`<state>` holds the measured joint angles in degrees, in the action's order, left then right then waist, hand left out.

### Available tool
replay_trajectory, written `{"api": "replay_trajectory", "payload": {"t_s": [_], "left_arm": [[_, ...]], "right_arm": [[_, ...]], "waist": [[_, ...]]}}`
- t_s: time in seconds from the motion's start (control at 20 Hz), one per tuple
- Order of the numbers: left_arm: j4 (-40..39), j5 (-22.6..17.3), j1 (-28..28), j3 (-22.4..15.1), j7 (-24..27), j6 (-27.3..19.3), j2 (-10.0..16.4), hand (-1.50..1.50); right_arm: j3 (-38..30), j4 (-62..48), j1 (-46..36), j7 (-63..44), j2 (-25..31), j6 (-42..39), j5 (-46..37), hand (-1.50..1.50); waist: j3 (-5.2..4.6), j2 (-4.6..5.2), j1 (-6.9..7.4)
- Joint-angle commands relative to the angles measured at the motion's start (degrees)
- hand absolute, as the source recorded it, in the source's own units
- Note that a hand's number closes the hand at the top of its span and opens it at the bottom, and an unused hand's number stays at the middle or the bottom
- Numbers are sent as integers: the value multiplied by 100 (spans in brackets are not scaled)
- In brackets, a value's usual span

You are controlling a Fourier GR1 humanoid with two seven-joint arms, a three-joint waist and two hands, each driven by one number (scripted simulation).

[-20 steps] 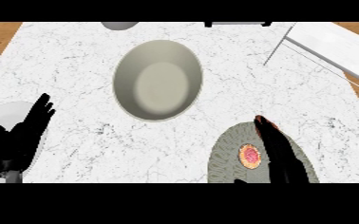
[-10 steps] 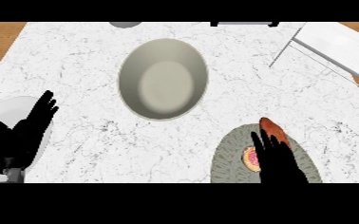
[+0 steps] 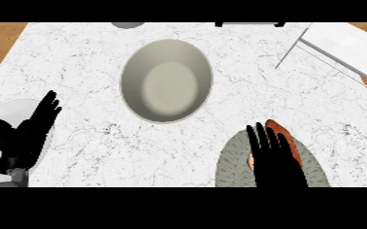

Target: Pick the cupcake from the placemat and place it in the tiered shelf

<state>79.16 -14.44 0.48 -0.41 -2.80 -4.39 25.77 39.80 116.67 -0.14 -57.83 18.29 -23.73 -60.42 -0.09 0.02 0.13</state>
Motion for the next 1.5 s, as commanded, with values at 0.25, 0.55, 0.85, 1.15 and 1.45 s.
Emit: {"api": "replay_trajectory", "payload": {"t_s": [0.25, 0.55, 0.85, 1.15, 1.45], "left_arm": [[-201, 172, -85, 147, 127, 89, -183, 0], [155, 285, -84, 395, -281, 307, -158, 0], [-185, 535, -94, 570, 37, 421, -440, 0], [-321, 765, -107, 638, 178, 561, -621, 0], [-15, 809, -62, 726, -94, 624, -681, 0]], "right_arm": [[-794, -944, -409, 119, -247, -526, -65, -150], [-675, -1144, 47, 573, -374, -71, -580, -150], [-1195, -1668, -92, 1201, -394, 176, -613, -150], [-1210, -1678, 238, 1343, -465, 186, -757, -150], [-1259, -2385, 11, 1787, -666, 577, -893, 150]], "waist": [[8, 1, 1], [10, -6, -11], [9, -2, -13], [8, -3, -21], [10, -2, -3]]}}
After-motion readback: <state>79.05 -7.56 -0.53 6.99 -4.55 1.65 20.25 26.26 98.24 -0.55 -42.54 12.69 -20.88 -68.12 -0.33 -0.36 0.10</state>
